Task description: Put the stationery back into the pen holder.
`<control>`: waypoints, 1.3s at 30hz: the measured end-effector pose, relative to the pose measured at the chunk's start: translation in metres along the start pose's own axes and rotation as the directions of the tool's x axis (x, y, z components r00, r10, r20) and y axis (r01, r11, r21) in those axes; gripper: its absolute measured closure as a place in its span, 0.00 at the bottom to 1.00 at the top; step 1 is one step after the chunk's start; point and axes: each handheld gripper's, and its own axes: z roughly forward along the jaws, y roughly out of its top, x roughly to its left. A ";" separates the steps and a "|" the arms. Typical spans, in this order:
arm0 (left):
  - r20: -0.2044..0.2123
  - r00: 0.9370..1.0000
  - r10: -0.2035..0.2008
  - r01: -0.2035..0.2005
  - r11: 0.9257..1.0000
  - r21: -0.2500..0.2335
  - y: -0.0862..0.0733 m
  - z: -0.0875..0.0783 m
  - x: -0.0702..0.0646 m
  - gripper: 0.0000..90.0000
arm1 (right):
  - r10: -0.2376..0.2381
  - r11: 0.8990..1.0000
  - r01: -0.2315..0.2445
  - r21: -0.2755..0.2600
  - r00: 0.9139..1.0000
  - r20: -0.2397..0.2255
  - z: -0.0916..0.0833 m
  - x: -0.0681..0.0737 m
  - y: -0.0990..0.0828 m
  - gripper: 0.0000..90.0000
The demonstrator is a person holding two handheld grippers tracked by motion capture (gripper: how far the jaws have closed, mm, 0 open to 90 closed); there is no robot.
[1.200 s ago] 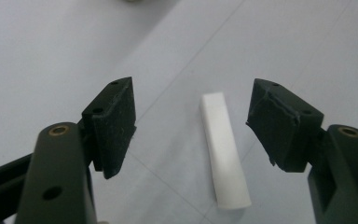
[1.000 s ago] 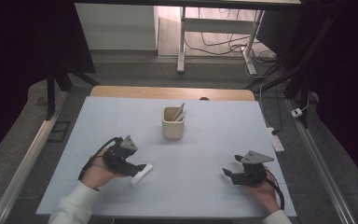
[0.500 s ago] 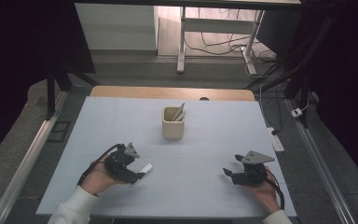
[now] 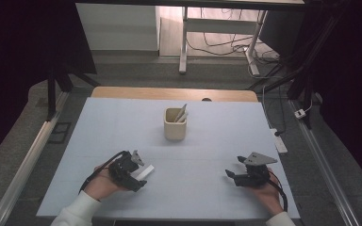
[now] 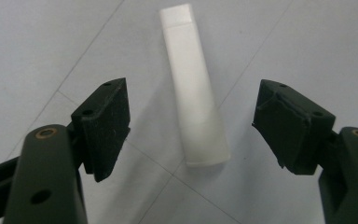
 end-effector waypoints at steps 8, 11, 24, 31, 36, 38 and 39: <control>-0.008 1.000 0.005 -0.004 1.000 0.029 -0.001 0.009 -0.001 0.33 | -0.001 1.000 0.001 0.002 1.000 -0.003 0.001 0.000 0.000 0.26; -0.011 1.000 0.001 -0.001 0.999 0.032 -0.002 0.011 -0.001 0.38 | -0.001 1.000 0.001 0.005 1.000 -0.003 0.001 0.000 0.000 0.27; 0.031 0.999 -0.014 0.012 0.999 0.048 -0.001 0.014 0.001 0.69 | -0.001 1.000 0.001 0.005 1.000 -0.003 0.001 0.000 0.000 0.27; 0.035 0.999 -0.025 0.023 0.998 0.050 -0.001 0.013 0.002 0.73 | -0.002 1.000 0.002 0.004 1.000 -0.004 0.000 0.000 0.000 0.27; 0.042 0.999 -0.023 0.022 0.999 0.044 -0.002 0.013 0.002 0.73 | -0.002 1.000 0.002 0.004 1.000 -0.003 0.000 0.000 0.000 0.27; 0.048 0.999 -0.024 0.023 0.999 0.027 -0.002 0.011 0.003 0.73 | -0.003 1.000 0.003 0.003 1.000 -0.003 0.000 0.000 0.000 0.27; 0.048 0.999 -0.025 0.024 1.000 0.017 -0.002 0.010 0.004 0.73 | -0.003 1.000 0.003 0.003 1.000 -0.003 0.000 0.000 0.000 0.27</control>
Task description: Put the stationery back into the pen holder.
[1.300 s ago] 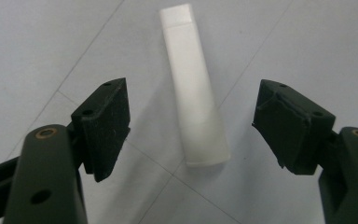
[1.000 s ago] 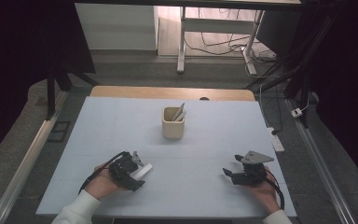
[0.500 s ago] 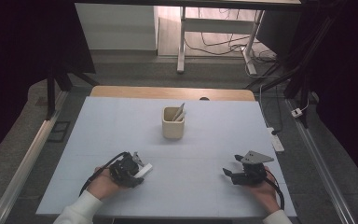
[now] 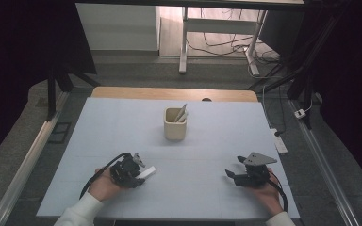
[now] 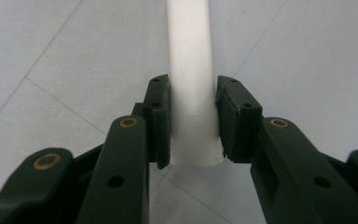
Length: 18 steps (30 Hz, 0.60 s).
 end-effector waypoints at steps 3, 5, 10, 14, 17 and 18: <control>0.007 1.000 0.001 -0.001 0.999 -0.032 0.000 -0.004 0.001 0.73 | 0.000 1.000 0.000 0.000 1.000 0.000 0.000 0.000 0.000 0.27; 0.009 1.000 0.002 -0.001 0.998 -0.055 -0.001 -0.007 0.001 0.74 | -0.001 1.000 0.001 0.000 1.000 0.000 0.000 0.000 0.000 0.27; 0.003 1.000 -0.002 0.002 0.995 -0.101 -0.002 -0.014 0.004 0.73 | 0.001 1.000 -0.001 -0.004 1.000 0.004 0.000 0.000 0.000 0.27; -0.008 1.000 0.002 -0.003 0.991 -0.131 -0.003 -0.020 0.005 0.73 | -0.001 1.000 0.001 -0.002 1.000 0.001 0.000 0.000 0.000 0.27; -0.009 1.000 0.008 -0.009 0.988 -0.154 -0.003 -0.025 0.006 0.73 | 0.007 1.000 -0.007 -0.013 1.000 0.005 -0.001 -0.001 0.000 0.27; -0.010 1.000 0.007 -0.009 0.987 -0.160 -0.004 -0.027 0.007 0.73 | 0.007 1.000 -0.007 -0.012 1.000 0.004 -0.002 -0.001 0.000 0.27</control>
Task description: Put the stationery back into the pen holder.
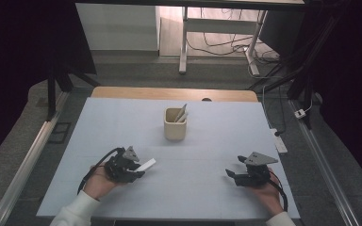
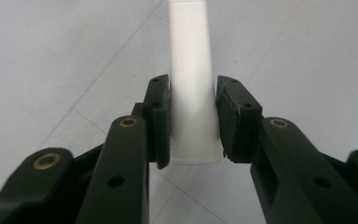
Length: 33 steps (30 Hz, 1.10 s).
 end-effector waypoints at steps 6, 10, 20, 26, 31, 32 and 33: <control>-0.006 1.000 0.003 -0.003 1.000 -0.025 0.000 -0.005 0.001 0.73 | -0.003 1.000 0.003 0.001 1.000 -0.004 0.001 0.001 0.000 0.27; -0.006 1.000 0.016 -0.016 0.999 -0.034 0.003 -0.005 0.000 0.73 | -0.002 1.000 0.002 0.001 1.000 0.007 0.000 0.001 0.000 0.27; -0.001 0.999 0.050 -0.050 0.997 -0.058 0.016 -0.005 -0.002 0.73 | -0.001 1.000 0.001 0.000 1.000 -0.003 0.001 0.001 0.000 0.27; 0.005 0.998 0.068 -0.068 0.996 -0.064 0.023 -0.002 -0.004 0.73 | -0.002 1.000 0.002 0.002 1.000 -0.006 0.001 0.001 0.000 0.27; 0.006 0.997 0.075 -0.074 0.995 -0.073 0.027 0.000 -0.006 0.73 | -0.004 1.000 0.004 0.001 1.000 -0.005 0.001 0.001 0.000 0.27; 0.005 0.997 0.078 -0.077 0.994 -0.074 0.028 0.000 -0.006 0.73 | -0.004 1.000 0.004 0.000 1.000 -0.004 0.001 0.001 0.000 0.27; 0.005 0.997 0.079 -0.079 0.994 -0.074 0.028 0.000 -0.006 0.73 | -0.003 1.000 0.003 0.000 1.000 -0.004 0.001 0.001 0.000 0.27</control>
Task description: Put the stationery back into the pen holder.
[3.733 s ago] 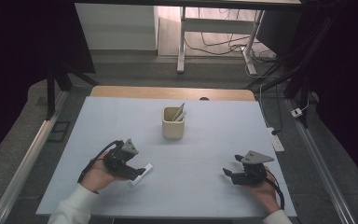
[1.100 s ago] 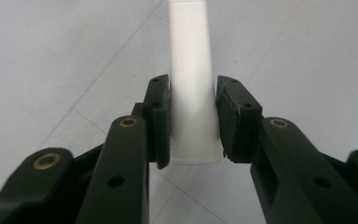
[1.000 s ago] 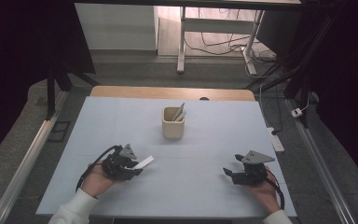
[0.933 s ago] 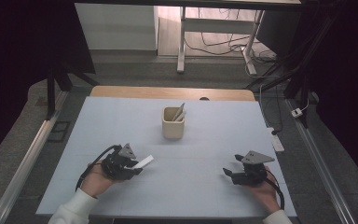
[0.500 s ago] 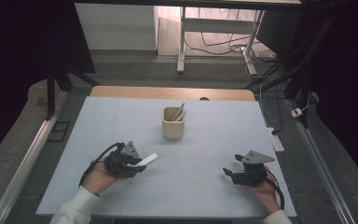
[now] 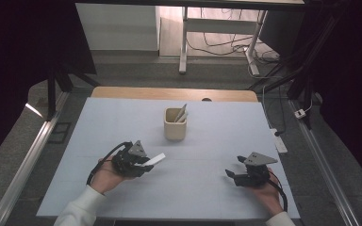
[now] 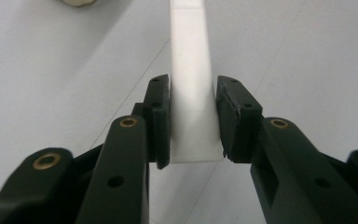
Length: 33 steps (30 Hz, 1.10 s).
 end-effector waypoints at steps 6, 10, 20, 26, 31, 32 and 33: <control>0.001 1.000 0.006 -0.006 1.000 -0.005 0.004 0.001 -0.001 0.73 | -0.003 1.000 0.003 0.002 1.000 -0.001 0.000 0.000 0.000 0.27; 0.000 1.000 0.007 -0.007 1.000 -0.007 0.005 0.001 -0.001 0.73 | -0.003 1.000 0.003 0.003 1.000 0.002 0.001 0.000 0.000 0.27; 0.003 1.000 0.016 -0.016 1.000 -0.001 0.009 0.006 0.000 0.73 | -0.005 1.000 0.005 0.013 1.000 0.003 0.001 0.000 0.000 0.27; 0.009 0.999 0.035 -0.035 0.999 -0.001 0.014 0.008 -0.004 0.73 | -0.005 1.000 0.005 0.012 1.000 -0.004 0.002 0.000 0.000 0.27; 0.021 0.998 0.061 -0.061 0.998 -0.006 0.022 0.011 -0.009 0.73 | -0.008 1.000 0.008 0.015 1.000 0.004 0.002 0.001 0.000 0.27; 0.022 0.998 0.063 -0.063 0.998 -0.008 0.023 0.011 -0.010 0.73 | -0.008 1.000 0.008 0.015 1.000 0.001 0.002 0.000 0.000 0.27; 0.025 0.997 0.067 -0.067 0.998 -0.009 0.024 0.012 -0.011 0.73 | -0.008 1.000 0.008 0.016 1.000 0.001 0.002 0.000 0.000 0.27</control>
